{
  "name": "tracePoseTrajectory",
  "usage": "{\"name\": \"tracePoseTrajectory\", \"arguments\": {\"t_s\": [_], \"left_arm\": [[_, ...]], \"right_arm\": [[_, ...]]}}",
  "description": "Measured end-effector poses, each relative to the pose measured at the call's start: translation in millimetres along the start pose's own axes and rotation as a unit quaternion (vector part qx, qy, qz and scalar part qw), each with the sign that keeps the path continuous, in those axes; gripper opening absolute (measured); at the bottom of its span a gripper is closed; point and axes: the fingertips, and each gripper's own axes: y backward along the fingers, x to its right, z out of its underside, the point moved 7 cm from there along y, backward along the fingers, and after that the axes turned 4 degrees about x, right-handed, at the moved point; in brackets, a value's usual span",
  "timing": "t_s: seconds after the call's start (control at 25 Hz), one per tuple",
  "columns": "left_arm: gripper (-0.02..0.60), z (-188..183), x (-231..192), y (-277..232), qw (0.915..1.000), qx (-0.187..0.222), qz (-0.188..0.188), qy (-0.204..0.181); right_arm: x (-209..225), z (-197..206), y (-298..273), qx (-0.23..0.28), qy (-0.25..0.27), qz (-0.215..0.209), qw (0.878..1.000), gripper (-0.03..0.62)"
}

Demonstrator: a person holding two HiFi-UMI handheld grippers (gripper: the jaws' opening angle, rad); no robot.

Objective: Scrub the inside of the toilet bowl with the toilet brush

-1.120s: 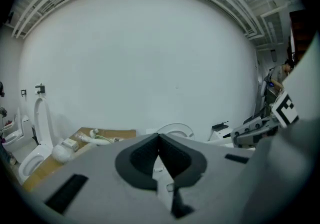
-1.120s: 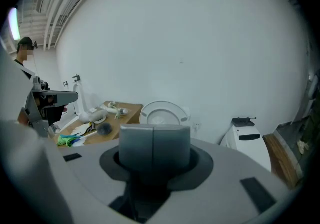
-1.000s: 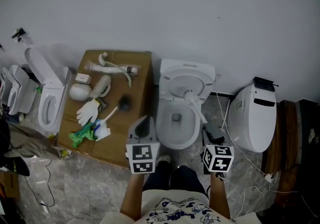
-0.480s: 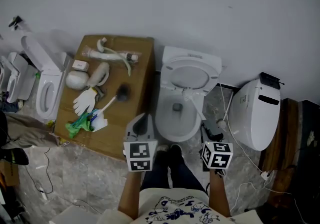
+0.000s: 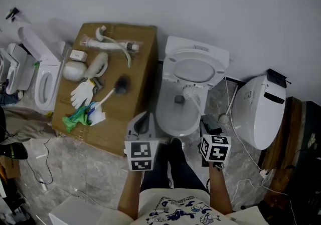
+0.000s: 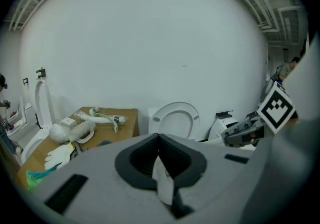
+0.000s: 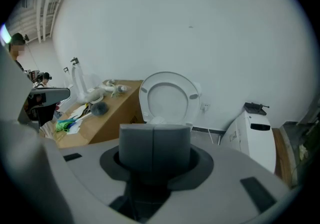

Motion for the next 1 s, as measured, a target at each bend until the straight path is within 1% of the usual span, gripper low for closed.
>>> {"name": "tracePoseTrajectory", "arguments": {"t_s": [0.2,0.28,0.56,1.0], "left_arm": [[0.002,11,-1,-10,0.9999,-0.015,-0.005,0.005],[0.002,16,-1,-14,0.9997,-0.021,-0.005,0.007],[0.002,38,-1,-31,0.9987,-0.048,-0.006,0.013],[0.002,72,3,-58,0.9964,-0.081,-0.005,0.023]], "right_arm": [[5,12,-25,-0.029,-0.018,-0.011,0.999,0.166],[5,15,-35,-0.034,-0.016,-0.016,0.999,0.166],[10,26,-71,-0.052,-0.007,-0.012,0.999,0.166],[22,57,-136,-0.105,-0.006,-0.009,0.994,0.166]]}}
